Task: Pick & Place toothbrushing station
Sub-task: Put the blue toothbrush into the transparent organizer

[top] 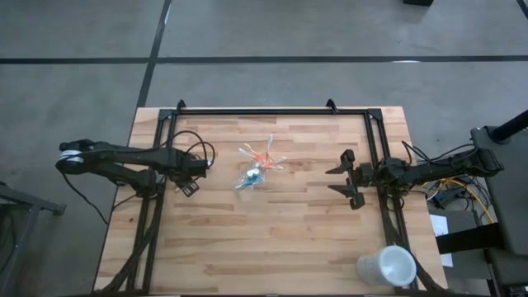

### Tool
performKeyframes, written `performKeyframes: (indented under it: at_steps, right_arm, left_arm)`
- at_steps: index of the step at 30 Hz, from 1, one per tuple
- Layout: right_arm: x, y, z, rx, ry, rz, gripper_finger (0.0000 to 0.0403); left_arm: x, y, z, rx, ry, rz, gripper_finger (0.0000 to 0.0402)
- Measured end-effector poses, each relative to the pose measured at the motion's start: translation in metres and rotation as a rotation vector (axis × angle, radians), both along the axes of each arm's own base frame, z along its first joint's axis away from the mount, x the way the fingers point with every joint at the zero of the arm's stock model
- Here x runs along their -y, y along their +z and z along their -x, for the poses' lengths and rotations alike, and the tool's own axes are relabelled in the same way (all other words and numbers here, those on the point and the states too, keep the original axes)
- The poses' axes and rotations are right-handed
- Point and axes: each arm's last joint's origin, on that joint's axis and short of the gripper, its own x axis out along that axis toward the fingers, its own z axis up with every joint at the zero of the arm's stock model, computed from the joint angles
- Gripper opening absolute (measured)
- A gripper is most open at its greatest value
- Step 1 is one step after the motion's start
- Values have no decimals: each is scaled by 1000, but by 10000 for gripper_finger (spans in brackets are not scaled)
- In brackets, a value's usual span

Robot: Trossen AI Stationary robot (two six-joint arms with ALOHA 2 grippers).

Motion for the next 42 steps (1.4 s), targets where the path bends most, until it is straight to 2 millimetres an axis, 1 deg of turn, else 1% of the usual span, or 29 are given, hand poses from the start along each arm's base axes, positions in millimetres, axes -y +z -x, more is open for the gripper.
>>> performKeyframes:
  at_steps: [3,8,10,14,17,20,24,27,30,34,37,39,42]
  right_arm:
    - [0,0,0,0,0,0,215]
    - [0,0,0,1,0,0,215]
    - [0,0,0,1,0,-1,215]
    - [0,0,0,0,0,-1,215]
    - [0,0,0,1,0,0,215]
    - [0,0,0,0,0,0,215]
    - [0,0,0,0,0,0,215]
    - [0,0,0,0,0,-1,215]
    - [0,0,0,1,0,0,215]
    - [0,0,0,0,0,0,215]
    - [0,0,0,1,0,0,215]
    - [0,0,0,0,0,0,215]
    - [0,0,0,0,0,0,215]
  left_arm:
    - [-1,0,1,7,53,-13,122]
    - [-2,0,-1,26,83,-23,115]
    - [-3,2,-5,68,88,-28,115]
    - [-9,12,-18,161,46,-63,115]
    - [-18,18,-24,224,79,-105,115]
    - [-31,18,-23,246,138,-95,115]
    - [-51,19,-22,314,151,-47,115]
    - [-65,23,-23,388,173,-63,115]
    - [-74,23,-21,408,198,-84,115]
    - [-79,17,-23,390,217,-62,115]
    - [-83,8,-31,375,238,-16,117]
    - [-88,1,-38,379,243,12,125]
    - [-95,-6,-48,385,237,50,149]
